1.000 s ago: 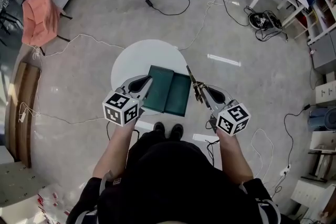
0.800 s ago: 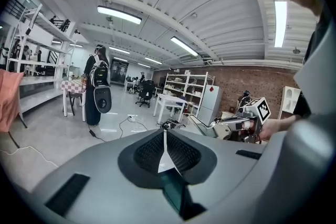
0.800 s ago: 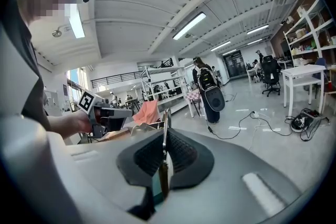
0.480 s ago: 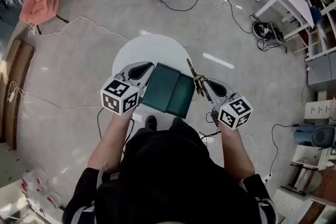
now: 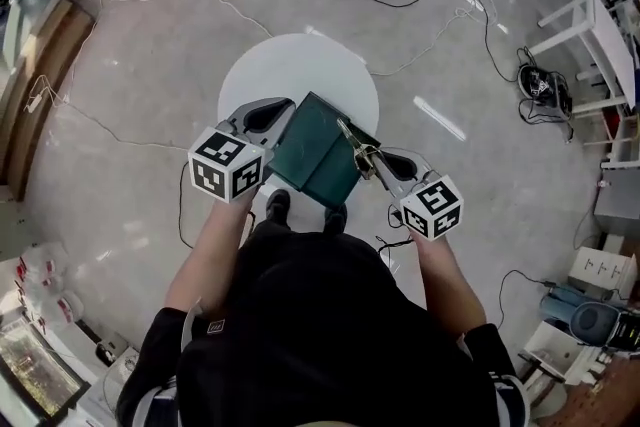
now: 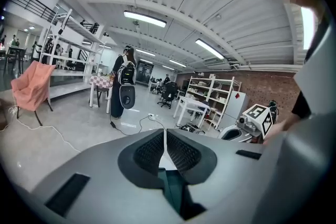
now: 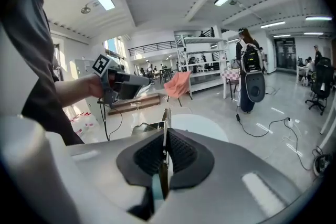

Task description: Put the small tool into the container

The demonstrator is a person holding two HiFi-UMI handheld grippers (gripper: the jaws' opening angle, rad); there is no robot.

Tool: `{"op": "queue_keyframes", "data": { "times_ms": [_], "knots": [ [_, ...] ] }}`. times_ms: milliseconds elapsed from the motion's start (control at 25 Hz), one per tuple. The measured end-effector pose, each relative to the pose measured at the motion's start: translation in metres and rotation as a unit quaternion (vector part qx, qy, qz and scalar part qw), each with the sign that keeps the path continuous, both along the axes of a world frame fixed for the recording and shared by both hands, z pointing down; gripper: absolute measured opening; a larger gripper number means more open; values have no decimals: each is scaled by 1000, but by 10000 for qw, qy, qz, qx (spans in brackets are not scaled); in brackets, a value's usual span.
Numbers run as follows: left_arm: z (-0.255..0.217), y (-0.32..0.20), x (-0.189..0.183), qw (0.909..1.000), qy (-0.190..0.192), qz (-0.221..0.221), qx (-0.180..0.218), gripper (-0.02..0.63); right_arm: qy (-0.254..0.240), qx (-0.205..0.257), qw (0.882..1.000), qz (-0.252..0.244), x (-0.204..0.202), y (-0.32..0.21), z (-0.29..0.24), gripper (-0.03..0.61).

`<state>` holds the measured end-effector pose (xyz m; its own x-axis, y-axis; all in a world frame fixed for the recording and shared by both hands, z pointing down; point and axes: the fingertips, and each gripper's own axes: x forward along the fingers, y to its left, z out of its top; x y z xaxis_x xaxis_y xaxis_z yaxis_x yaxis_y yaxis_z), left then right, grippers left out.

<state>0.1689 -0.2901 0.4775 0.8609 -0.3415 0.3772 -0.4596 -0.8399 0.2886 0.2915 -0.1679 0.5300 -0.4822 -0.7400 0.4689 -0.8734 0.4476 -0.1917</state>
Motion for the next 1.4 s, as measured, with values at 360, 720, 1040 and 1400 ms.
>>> {"op": "queue_keyframes", "data": {
  "times_ms": [360,720,1040,1400],
  "knots": [
    [11,36,-34,9960,-228,-856,-108,23,704,-326,9854,-1513,-21,16,52,11],
    [19,41,-63,9928,-284,-1138,-229,23,1621,-899,9484,-2574,-45,25,114,11],
    [33,35,-74,9914,-298,-1214,-379,23,2482,-1182,8892,-3658,-63,32,162,11],
    [52,36,-89,9892,-382,-1300,-553,23,3345,-1138,8105,-4673,-71,33,201,12]
  ]
}}
